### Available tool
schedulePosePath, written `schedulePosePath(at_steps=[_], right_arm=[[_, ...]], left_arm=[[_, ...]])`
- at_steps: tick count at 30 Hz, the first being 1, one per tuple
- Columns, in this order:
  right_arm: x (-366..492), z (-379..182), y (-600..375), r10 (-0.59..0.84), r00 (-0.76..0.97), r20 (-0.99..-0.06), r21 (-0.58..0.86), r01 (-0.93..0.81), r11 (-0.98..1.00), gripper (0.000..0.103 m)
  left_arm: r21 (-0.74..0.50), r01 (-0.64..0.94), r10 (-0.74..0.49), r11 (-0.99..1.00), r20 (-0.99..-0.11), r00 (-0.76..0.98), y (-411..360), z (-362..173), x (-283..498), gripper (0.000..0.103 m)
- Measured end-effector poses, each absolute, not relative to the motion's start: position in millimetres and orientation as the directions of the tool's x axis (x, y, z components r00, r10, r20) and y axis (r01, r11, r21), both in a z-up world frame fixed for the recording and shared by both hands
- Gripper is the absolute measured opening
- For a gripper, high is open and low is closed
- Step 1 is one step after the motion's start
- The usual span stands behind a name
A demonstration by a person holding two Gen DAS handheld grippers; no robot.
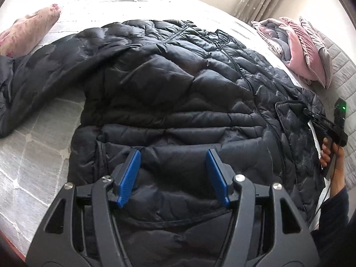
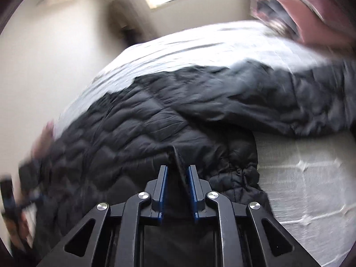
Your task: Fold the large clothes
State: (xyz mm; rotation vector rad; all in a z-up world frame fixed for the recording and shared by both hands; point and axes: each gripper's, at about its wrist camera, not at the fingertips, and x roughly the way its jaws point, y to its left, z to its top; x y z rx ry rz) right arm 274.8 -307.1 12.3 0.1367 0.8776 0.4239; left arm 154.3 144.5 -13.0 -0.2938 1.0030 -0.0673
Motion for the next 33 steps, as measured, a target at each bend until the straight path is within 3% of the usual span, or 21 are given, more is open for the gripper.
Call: schedulePosePath(at_steps=[6, 12, 16, 18, 19, 20, 21, 22, 23, 29, 33], right_arm=[[234, 19, -316, 0.454, 0.488, -0.745, 0.202, -0.484, 0.851, 0.017], [215, -2, -330, 0.275, 0.407, -0.871, 0.055, -0.475, 0.878, 0.018], [208, 28, -335, 0.161, 0.531, -0.832, -0.058, -0.373, 0.926, 0.021], [201, 55, -328, 0.220, 0.598, -0.770, -0.024, -0.372, 0.928, 0.021], [195, 69, -321, 0.288, 0.618, -0.731, 0.018, -0.405, 0.914, 0.024], [189, 81, -311, 0.348, 0.636, -0.689, 0.045, -0.442, 0.896, 0.036], [185, 89, -301, 0.385, 0.654, -0.651, 0.057, -0.464, 0.884, 0.050], [183, 97, -286, 0.415, 0.682, -0.602, 0.076, -0.468, 0.880, 0.080], [186, 99, -271, 0.421, 0.703, -0.573, 0.100, -0.450, 0.887, 0.089], [224, 54, -191, 0.318, 0.570, -0.757, 0.113, -0.364, 0.924, 0.086], [213, 35, -194, 0.305, 0.442, -0.843, 0.112, -0.411, 0.905, 0.084]], left_arm=[[-0.260, -0.080, -0.175, 0.962, -0.816, 0.551, 151, -12, 150, 0.062], [-0.278, -0.078, -0.192, 0.957, -0.813, 0.549, 155, -10, 148, 0.062], [-0.281, -0.086, -0.186, 0.956, -0.804, 0.565, 156, -7, 146, 0.062], [-0.285, -0.094, -0.183, 0.954, -0.802, 0.569, 157, -6, 147, 0.062], [-0.286, -0.097, -0.183, 0.953, -0.802, 0.568, 157, -7, 147, 0.062], [-0.288, -0.097, -0.185, 0.953, -0.803, 0.566, 156, -7, 148, 0.062], [-0.288, -0.098, -0.185, 0.953, -0.804, 0.566, 155, -8, 148, 0.062], [-0.287, -0.097, -0.184, 0.953, -0.804, 0.566, 155, -8, 148, 0.062], [-0.284, -0.094, -0.184, 0.954, -0.804, 0.566, 154, -8, 149, 0.062], [-0.278, -0.101, -0.171, 0.955, -0.799, 0.576, 155, -9, 147, 0.062], [-0.272, -0.110, -0.161, 0.956, -0.799, 0.580, 165, -11, 141, 0.062]])
